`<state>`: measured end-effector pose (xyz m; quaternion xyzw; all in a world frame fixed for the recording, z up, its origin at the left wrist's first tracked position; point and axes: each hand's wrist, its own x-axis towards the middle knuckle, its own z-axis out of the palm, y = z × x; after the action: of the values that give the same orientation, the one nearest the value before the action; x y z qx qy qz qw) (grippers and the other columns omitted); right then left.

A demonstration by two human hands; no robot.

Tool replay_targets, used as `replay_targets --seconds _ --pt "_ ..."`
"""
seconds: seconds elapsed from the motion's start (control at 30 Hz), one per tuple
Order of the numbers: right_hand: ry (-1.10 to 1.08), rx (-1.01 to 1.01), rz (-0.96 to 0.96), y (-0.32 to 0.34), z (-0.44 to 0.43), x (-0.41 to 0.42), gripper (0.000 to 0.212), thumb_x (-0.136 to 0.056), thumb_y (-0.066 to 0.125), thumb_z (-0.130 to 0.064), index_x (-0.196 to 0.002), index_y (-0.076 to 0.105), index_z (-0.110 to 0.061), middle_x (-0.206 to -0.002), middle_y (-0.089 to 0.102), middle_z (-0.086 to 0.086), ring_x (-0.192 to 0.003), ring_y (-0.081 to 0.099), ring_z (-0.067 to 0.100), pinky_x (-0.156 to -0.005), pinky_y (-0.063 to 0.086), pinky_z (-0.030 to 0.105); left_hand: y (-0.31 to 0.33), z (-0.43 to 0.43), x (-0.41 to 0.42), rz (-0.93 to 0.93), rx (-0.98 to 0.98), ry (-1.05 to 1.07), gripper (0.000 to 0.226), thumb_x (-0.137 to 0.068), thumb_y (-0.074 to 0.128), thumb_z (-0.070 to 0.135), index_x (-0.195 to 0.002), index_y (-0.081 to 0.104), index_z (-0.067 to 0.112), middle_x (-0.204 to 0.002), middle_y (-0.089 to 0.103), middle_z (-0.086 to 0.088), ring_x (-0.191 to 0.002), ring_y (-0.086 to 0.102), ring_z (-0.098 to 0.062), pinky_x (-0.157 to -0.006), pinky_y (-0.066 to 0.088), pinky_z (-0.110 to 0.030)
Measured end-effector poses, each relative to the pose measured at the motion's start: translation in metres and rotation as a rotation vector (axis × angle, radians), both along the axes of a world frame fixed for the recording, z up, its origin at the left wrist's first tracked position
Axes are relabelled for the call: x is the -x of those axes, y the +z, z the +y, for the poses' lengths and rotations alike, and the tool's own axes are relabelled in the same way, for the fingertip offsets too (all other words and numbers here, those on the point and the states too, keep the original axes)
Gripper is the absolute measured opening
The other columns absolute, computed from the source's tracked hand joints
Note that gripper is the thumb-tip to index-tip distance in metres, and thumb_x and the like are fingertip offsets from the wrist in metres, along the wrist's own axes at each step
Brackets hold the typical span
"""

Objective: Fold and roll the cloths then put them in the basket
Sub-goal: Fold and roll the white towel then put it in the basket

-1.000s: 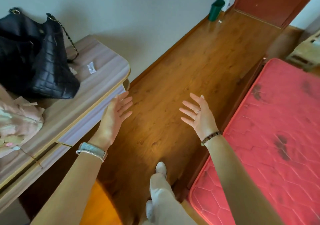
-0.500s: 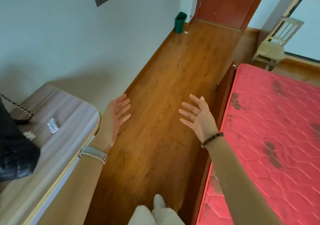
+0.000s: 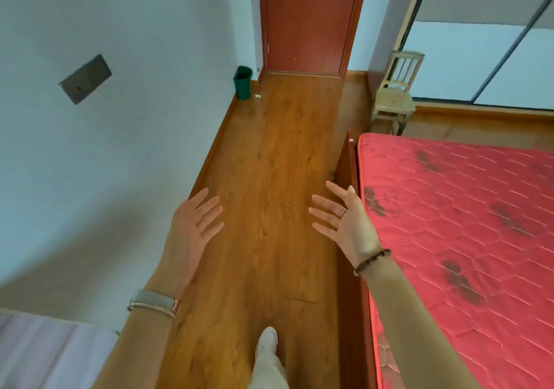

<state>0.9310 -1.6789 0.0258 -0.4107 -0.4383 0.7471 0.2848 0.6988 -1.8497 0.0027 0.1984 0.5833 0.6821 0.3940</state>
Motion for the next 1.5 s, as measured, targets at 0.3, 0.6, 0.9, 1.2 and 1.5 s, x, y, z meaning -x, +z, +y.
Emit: replay_targets --seconds 0.3,0.6,0.9,1.2,1.5 --pt "-0.147 -0.036 0.049 0.022 0.076 0.053 0.045 -0.102 0.029 -0.053 -0.128 0.058 -0.031 -0.119 0.071 0.005 -0.11 0.068 0.023 -0.106 0.044 0.051 0.032 0.12 0.079 0.005 -0.055 -0.257 0.087 -0.073 0.071 0.066 -0.143 0.042 0.022 -0.143 0.055 -0.003 -0.132 0.053 -0.019 -0.113 0.036 -0.045" --pt "-0.302 -0.11 0.069 0.027 0.16 0.055 0.052 -0.102 0.025 -0.05 -0.136 0.053 -0.022 -0.123 0.068 0.009 -0.112 0.066 0.026 -0.107 0.043 0.047 0.037 0.236 0.095 -0.153 -0.056 -0.332 0.053 -0.105 0.022 0.048 -0.147 0.042 0.023 -0.147 0.052 -0.001 -0.137 0.045 -0.02 -0.11 0.036 -0.039" --pt "-0.317 -0.141 0.072 0.029 0.289 0.073 0.055 -0.103 0.024 -0.051 -0.138 0.053 -0.021 -0.126 0.067 0.007 -0.113 0.066 0.025 -0.109 0.041 0.048 0.034 0.37 0.117 -0.226 -0.091 -0.37 0.057 -0.102 0.031 0.048 -0.15 0.036 0.019 -0.151 0.047 -0.005 -0.141 0.04 -0.022 -0.11 0.033 -0.041" --pt "-0.301 -0.147 0.084 0.041 0.416 0.088 0.047 -0.102 0.028 -0.05 -0.133 0.056 -0.028 -0.128 0.064 0.006 -0.114 0.065 0.024 -0.104 0.045 0.053 0.041 0.494 0.134 -0.321 -0.197 -0.356 0.067 -0.078 0.063 0.051 -0.139 0.049 0.027 -0.146 0.052 -0.006 -0.139 0.041 -0.023 -0.106 0.034 -0.042" --pt "-0.309 -0.137 0.057 0.038 0.511 0.119 0.046 -0.102 0.029 -0.051 -0.132 0.057 -0.03 -0.128 0.065 0.004 -0.113 0.066 0.023 -0.103 0.046 0.052 0.039 0.603 0.175 -0.409 -0.186 -0.328 0.054 -0.107 0.021 0.044 -0.151 0.035 0.016 -0.15 0.048 -0.008 -0.141 0.038 -0.024 -0.109 0.03 -0.045"
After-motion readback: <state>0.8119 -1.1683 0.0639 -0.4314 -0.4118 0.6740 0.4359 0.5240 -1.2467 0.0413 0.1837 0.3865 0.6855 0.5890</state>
